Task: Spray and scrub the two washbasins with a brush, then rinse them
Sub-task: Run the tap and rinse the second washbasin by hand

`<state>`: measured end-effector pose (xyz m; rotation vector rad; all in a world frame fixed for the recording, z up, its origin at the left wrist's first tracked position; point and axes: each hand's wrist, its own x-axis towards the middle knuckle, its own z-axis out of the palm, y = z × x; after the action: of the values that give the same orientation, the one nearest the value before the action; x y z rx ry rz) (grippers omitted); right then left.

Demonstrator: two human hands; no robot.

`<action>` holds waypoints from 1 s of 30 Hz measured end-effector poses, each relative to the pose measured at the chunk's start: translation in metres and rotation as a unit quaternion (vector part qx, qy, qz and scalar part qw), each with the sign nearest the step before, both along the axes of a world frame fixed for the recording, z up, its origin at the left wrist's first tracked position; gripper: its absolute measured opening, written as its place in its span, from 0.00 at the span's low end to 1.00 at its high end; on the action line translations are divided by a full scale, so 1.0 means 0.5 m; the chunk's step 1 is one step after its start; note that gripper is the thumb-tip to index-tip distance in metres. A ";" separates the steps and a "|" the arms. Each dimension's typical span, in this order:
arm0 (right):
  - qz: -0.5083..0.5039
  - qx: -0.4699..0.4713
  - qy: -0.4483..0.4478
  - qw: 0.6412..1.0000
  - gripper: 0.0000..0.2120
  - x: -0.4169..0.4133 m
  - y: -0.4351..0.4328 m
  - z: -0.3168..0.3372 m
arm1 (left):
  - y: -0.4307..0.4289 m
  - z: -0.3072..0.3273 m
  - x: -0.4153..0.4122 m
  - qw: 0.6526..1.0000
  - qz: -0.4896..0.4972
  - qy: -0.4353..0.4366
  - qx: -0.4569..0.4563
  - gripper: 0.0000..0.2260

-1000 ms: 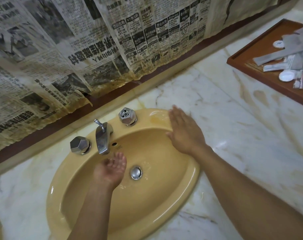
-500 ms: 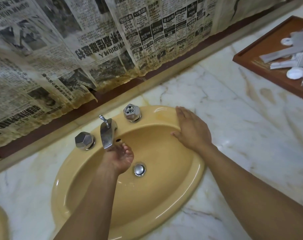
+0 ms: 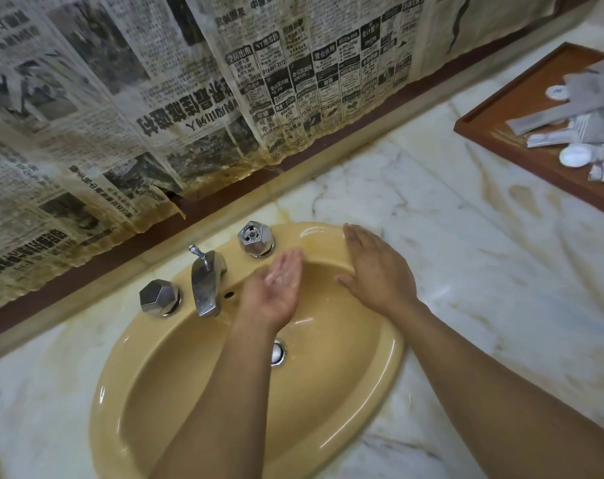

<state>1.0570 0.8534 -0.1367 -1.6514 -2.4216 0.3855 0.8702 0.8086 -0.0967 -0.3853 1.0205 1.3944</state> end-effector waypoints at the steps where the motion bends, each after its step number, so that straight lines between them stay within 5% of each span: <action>1: 0.000 0.003 0.003 1.000 0.45 0.000 0.001 -0.001 | 0.023 0.013 0.014 0.999 -0.023 0.000 0.024 0.16; 7: 0.005 -0.008 0.020 1.000 0.46 0.002 0.005 0.005 | -0.019 -0.012 -0.002 0.995 -0.035 0.082 -0.033 0.15; 15: -0.002 -0.021 0.016 1.000 0.46 -0.001 0.001 0.011 | -0.167 -0.061 -0.121 0.984 0.135 0.019 -0.116 0.17; 23: -0.077 -0.074 0.129 0.986 0.42 0.028 -0.027 -0.005 | -0.127 -0.037 -0.133 0.990 0.079 0.068 -0.092 0.22; 30: -0.161 -0.071 0.207 0.962 0.38 0.056 -0.129 -0.040 | -0.071 -0.028 -0.073 0.991 0.024 0.061 -0.114 0.14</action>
<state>1.0852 0.7889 -0.1566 -1.7703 -1.8268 0.7744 0.8338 0.7730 -0.1107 -0.5008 1.2851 1.3613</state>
